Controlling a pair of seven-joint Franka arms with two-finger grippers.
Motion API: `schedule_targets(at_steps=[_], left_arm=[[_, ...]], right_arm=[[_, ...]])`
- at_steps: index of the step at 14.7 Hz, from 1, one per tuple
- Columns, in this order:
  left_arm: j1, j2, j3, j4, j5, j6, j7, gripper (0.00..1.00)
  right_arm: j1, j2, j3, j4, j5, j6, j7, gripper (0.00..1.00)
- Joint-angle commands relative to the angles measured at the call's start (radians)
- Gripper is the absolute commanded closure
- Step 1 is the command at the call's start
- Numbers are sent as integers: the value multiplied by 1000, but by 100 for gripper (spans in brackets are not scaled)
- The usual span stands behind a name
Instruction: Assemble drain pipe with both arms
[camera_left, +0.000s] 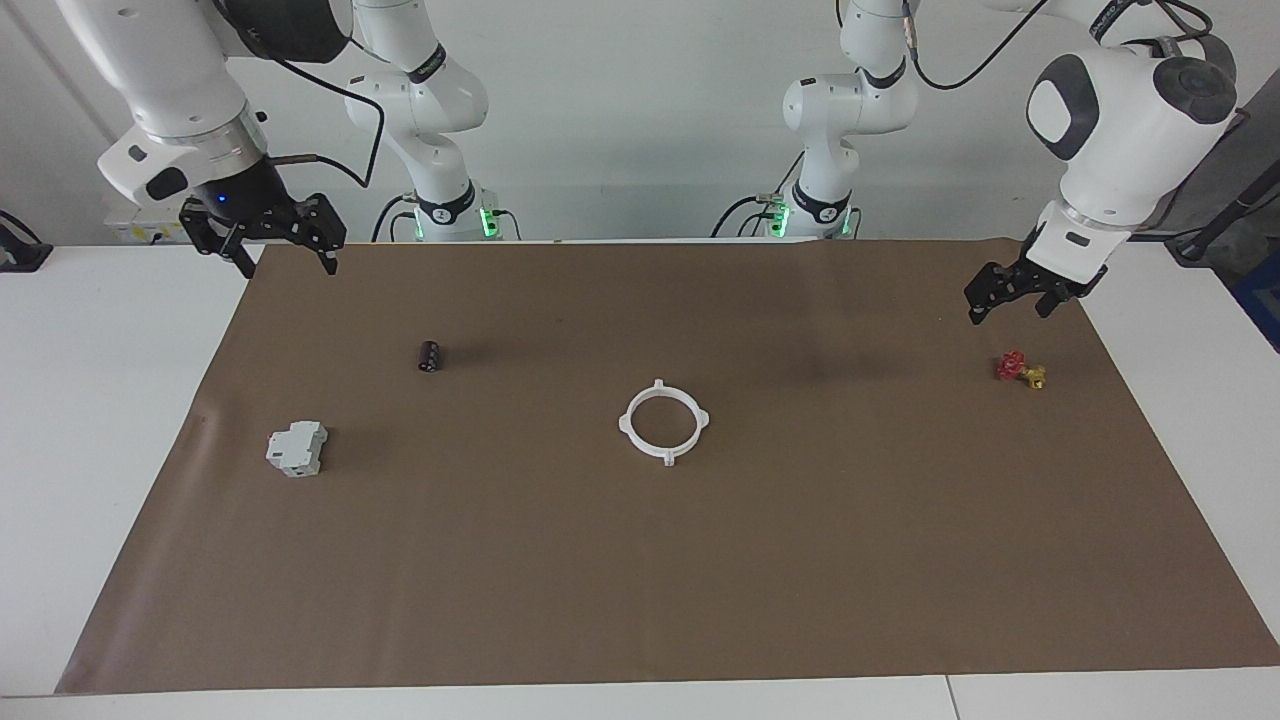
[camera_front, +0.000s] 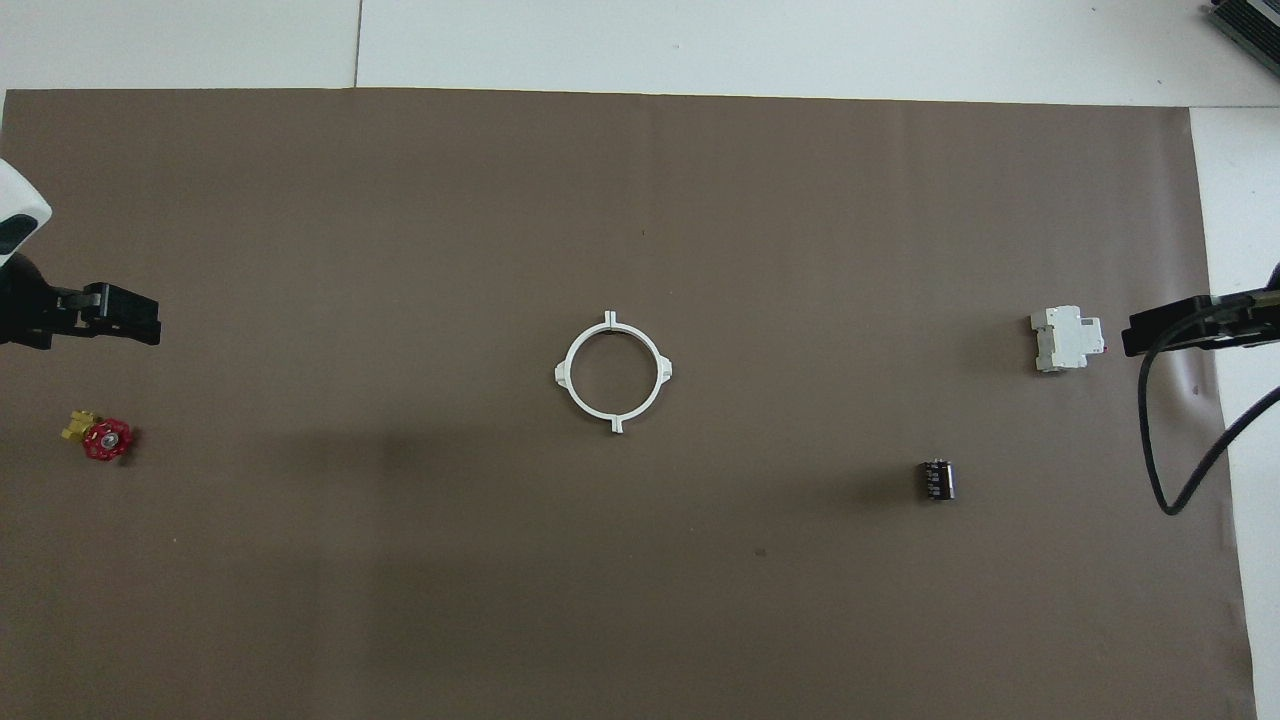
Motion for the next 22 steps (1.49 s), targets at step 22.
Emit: schedule_targets(at_steps=[22], left_arm=[[-36, -35, 34, 21, -14, 8, 66, 0]], right_arm=[[3, -14, 22, -11, 10, -2, 70, 0]])
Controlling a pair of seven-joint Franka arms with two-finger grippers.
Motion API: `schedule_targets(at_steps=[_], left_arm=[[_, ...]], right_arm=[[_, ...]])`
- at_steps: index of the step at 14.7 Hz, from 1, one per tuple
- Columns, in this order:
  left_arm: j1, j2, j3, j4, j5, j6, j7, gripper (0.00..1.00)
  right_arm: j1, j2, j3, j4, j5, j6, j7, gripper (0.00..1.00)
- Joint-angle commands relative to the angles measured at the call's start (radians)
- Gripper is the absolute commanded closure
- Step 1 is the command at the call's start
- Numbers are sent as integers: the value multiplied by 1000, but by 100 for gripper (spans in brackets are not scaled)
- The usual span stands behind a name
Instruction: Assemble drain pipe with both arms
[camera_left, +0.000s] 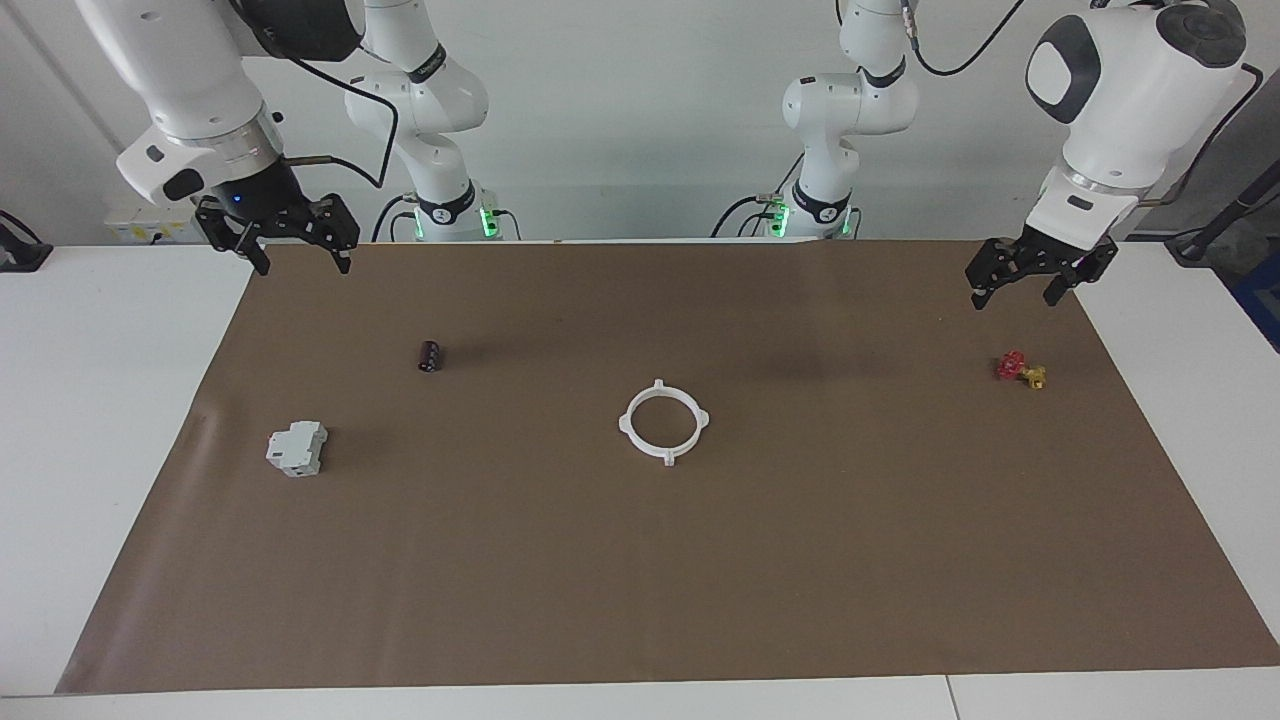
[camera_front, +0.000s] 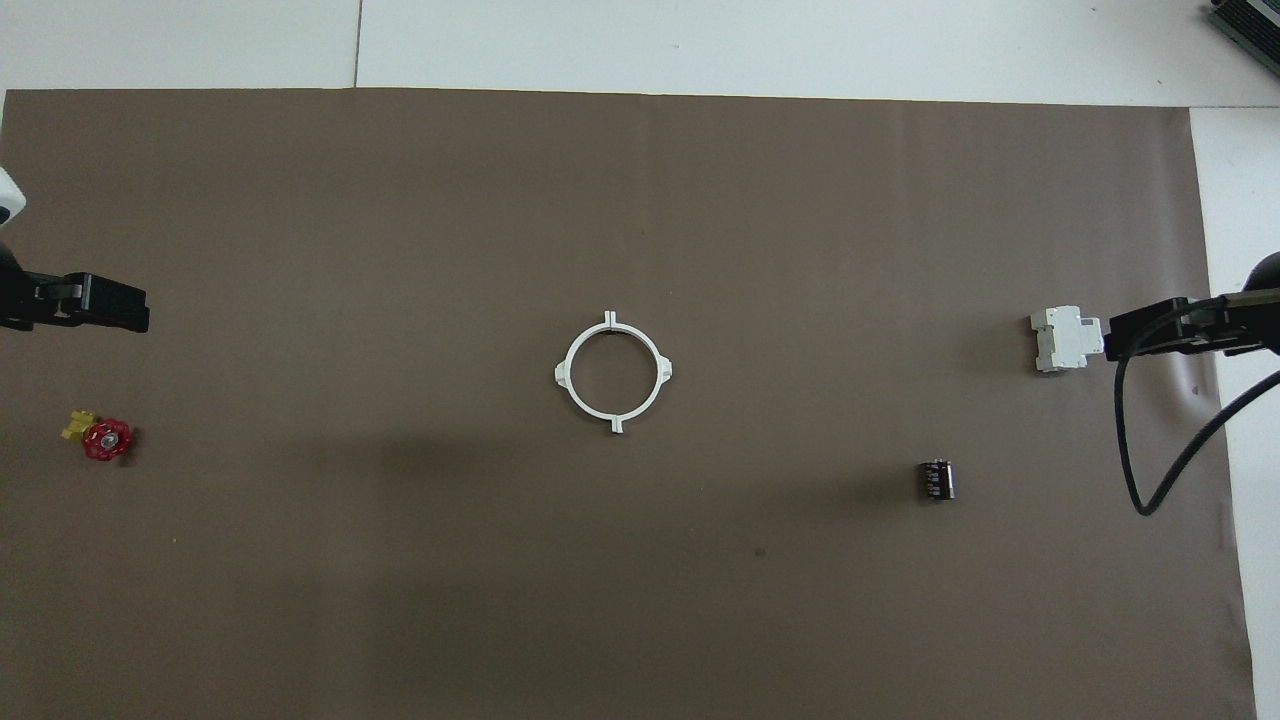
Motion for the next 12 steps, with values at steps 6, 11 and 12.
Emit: schedule_targets(at_steps=[6, 11, 12], left_arm=[[-19, -9, 23, -2, -14, 4, 23, 0], [-19, -9, 18, -4, -14, 5, 23, 0], [-19, -9, 18, -4, -14, 5, 23, 0]], right_arm=[[-3, -15, 4, -14, 8, 15, 12, 0], [-3, -15, 4, -16, 8, 13, 12, 0], [-3, -17, 4, -16, 7, 13, 12, 0]])
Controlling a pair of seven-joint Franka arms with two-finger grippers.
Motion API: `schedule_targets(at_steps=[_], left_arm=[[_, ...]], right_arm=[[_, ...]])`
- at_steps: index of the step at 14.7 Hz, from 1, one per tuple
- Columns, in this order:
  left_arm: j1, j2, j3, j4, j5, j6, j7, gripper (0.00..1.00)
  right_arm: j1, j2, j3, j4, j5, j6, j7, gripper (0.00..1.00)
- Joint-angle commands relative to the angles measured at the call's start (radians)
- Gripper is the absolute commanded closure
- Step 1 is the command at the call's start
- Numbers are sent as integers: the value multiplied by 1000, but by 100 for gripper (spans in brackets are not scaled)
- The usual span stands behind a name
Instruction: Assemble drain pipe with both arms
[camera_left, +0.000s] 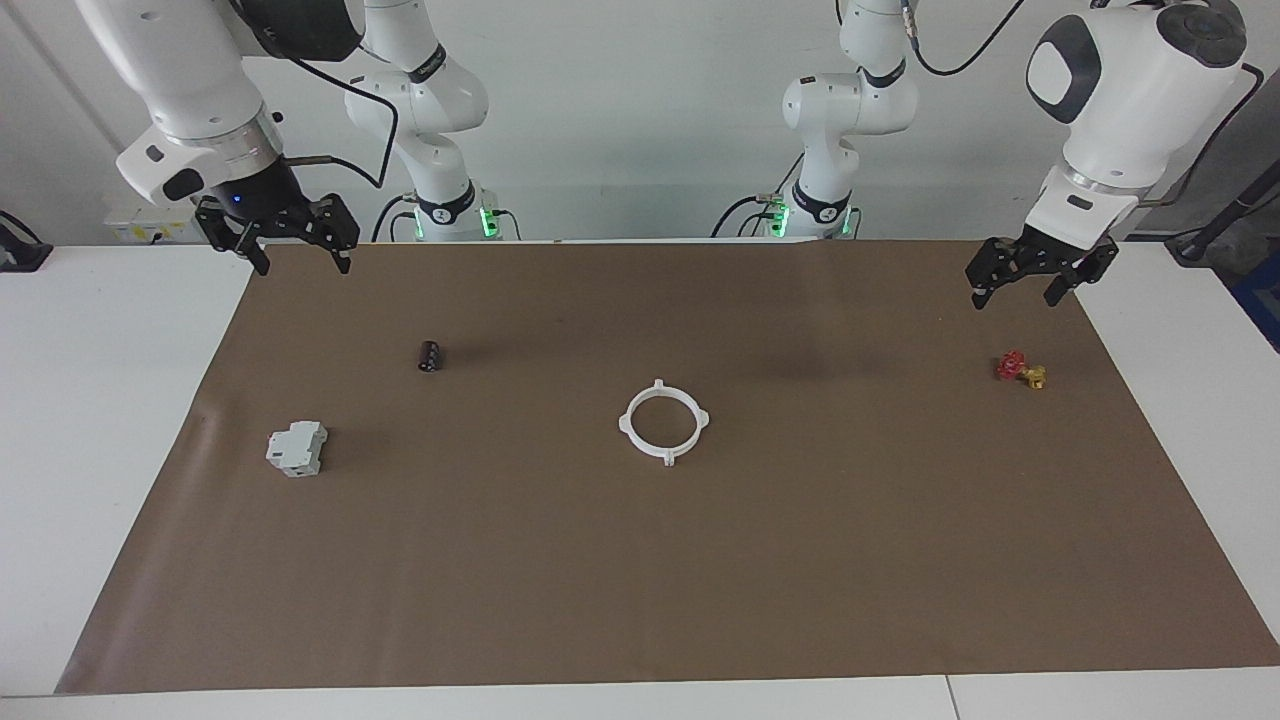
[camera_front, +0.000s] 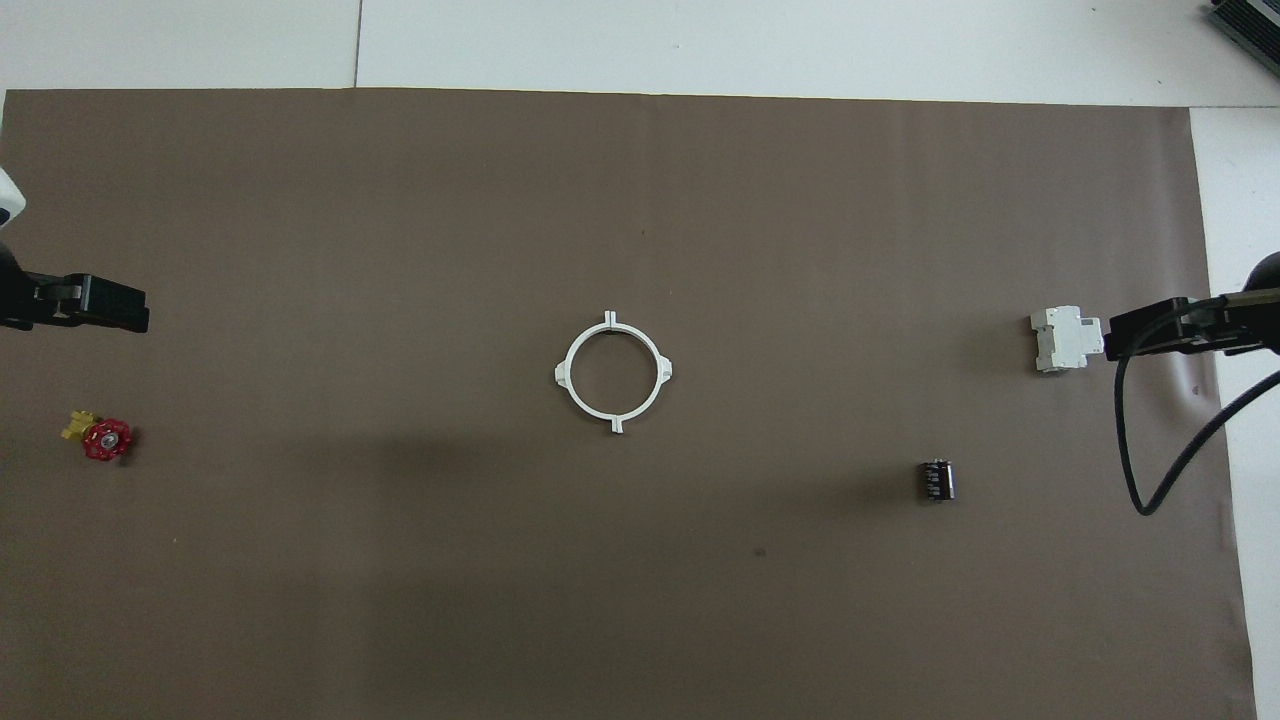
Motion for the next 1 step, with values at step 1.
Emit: schedule_targets(at_steps=[1], left_arm=[[-15, -9, 14, -4, -14, 5, 17, 0]], right_arm=[[-3, -17, 4, -16, 8, 15, 11, 0]])
